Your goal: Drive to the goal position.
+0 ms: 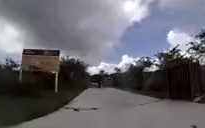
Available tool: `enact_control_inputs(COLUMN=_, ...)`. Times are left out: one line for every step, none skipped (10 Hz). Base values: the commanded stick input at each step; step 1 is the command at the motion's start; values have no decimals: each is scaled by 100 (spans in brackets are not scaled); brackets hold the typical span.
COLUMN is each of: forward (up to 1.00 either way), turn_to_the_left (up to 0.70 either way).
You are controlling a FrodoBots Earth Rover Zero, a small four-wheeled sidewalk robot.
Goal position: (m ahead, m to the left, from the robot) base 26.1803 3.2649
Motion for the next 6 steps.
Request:
enact_control_inputs(forward=85, turn_to_the_left=0)
enact_control_inputs(forward=85, turn_to_the_left=0)
enact_control_inputs(forward=85, turn_to_the_left=0)
enact_control_inputs(forward=85, turn_to_the_left=0)
enact_control_inputs(forward=85, turn_to_the_left=0)
enact_control_inputs(forward=85, turn_to_the_left=0)
